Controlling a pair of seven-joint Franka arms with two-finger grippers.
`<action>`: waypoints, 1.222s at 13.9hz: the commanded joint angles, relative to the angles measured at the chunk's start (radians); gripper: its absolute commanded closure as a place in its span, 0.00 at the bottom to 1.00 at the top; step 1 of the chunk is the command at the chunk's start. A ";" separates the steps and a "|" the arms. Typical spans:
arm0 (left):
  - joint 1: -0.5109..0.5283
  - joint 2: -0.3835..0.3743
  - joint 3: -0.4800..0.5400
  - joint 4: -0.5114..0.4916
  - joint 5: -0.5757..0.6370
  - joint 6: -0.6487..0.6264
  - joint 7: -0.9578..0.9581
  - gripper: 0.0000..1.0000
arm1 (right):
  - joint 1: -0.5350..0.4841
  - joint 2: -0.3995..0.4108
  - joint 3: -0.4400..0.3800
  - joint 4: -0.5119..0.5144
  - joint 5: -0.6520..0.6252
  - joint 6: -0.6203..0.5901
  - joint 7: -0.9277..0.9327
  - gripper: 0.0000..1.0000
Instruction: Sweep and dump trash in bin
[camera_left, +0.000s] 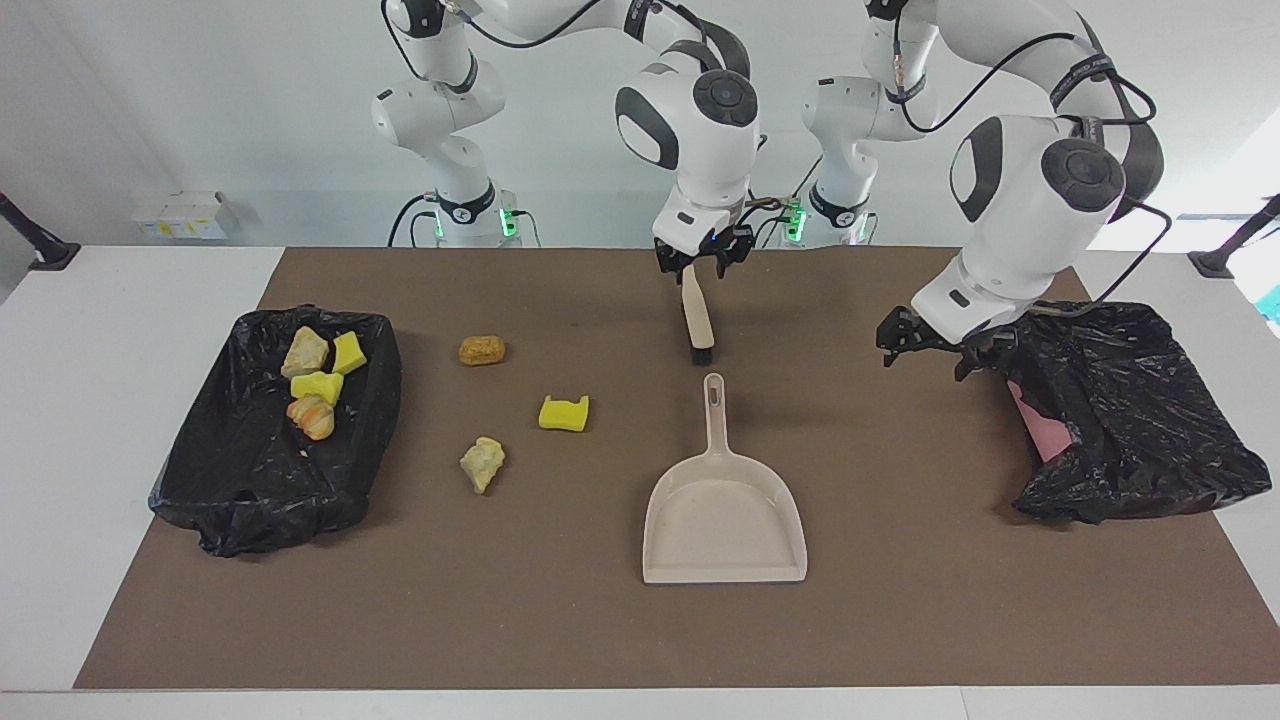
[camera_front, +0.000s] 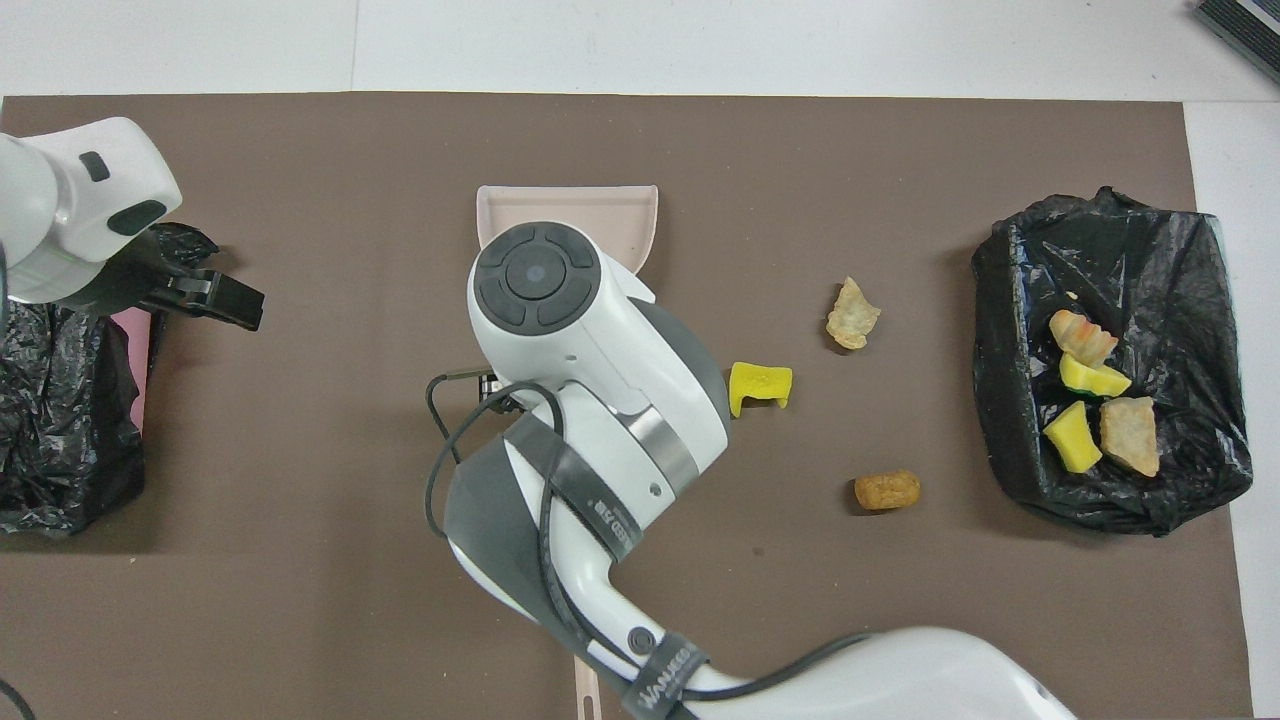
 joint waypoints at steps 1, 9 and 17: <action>-0.068 0.064 0.012 0.012 -0.027 0.058 -0.003 0.00 | 0.041 -0.158 -0.001 -0.276 0.051 0.144 0.009 0.33; -0.264 0.176 0.007 0.009 -0.049 0.248 -0.277 0.00 | 0.145 -0.159 -0.001 -0.478 0.112 0.371 0.029 0.34; -0.362 0.222 0.004 -0.009 -0.061 0.331 -0.475 0.93 | 0.165 -0.150 -0.001 -0.522 0.152 0.409 0.029 0.40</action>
